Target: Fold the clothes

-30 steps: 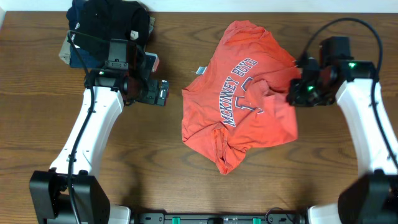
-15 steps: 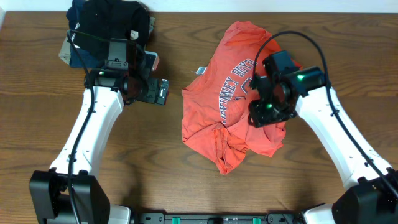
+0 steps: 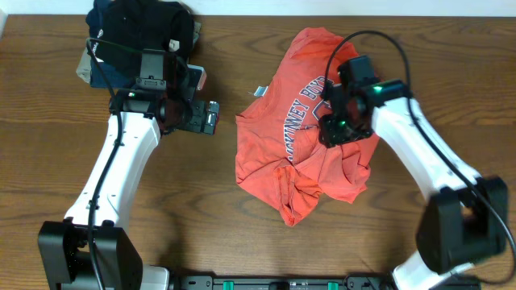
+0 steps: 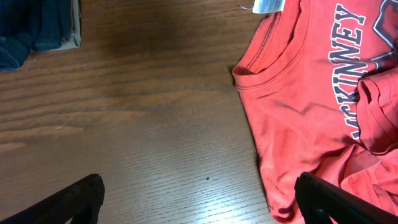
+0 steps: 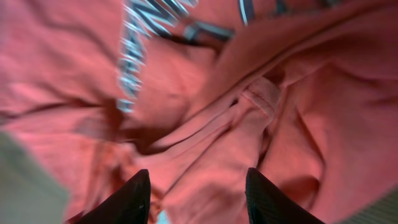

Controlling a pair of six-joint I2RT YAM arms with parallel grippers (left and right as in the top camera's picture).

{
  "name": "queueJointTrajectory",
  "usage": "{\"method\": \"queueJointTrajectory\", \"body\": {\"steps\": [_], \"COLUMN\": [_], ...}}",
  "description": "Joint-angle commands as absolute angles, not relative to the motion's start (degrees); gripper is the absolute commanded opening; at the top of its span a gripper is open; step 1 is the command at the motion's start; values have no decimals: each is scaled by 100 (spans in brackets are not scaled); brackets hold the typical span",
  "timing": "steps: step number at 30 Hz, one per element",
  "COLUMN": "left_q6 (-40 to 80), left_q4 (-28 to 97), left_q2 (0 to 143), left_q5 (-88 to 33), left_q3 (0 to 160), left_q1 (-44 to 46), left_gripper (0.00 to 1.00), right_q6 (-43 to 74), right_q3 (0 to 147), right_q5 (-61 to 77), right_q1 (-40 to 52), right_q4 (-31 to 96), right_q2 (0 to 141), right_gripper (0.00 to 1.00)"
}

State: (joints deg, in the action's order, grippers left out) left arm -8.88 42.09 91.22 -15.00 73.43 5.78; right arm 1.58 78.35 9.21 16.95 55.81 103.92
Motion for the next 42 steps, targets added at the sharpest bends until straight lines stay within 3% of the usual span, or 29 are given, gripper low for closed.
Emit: {"method": "queueJointTrajectory", "body": {"steps": [1, 7, 14, 23, 25, 27, 33, 42], "left_q6": [-939, -937, -937, -937, -939, -939, -939, -1114], "left_q4": [4209, 4211, 4215, 4235, 4235, 4233, 4230, 4423], "left_q2": [9142, 9142, 9142, 9142, 9142, 9142, 9133, 8823], "left_q5": [-1487, -1487, -1487, -1487, -1487, -1446, -1273, -1000], "left_q3": [7319, 7319, 7319, 7319, 7319, 7319, 7321, 7505], "left_q1": [582, 582, 582, 582, 582, 582, 580, 582], "left_gripper": [99, 99, 99, 99, 99, 99, 99, 99], "right_q6": [318, 316, 316, 314, 314, 316, 423, 150], "right_q3": [7824, 7824, 7819, 7671, 7671, 7690, 8468, 10020], "right_q5": [537, 530, 408, 451, 447, 447, 475, 469], "right_q1": [1599, 1522, 1522, 1522, 1520, 1479, 1052, -495], "right_q4": [5507, 5129, 4733, 4864, 4823, 4685, 5103, 6211], "right_q2": [10772, 11076, 11146, 11386, 11386, 11380, 11161, 10099], "right_gripper": [48, 46, 26, 21, 6, 1, 1, 1]}}
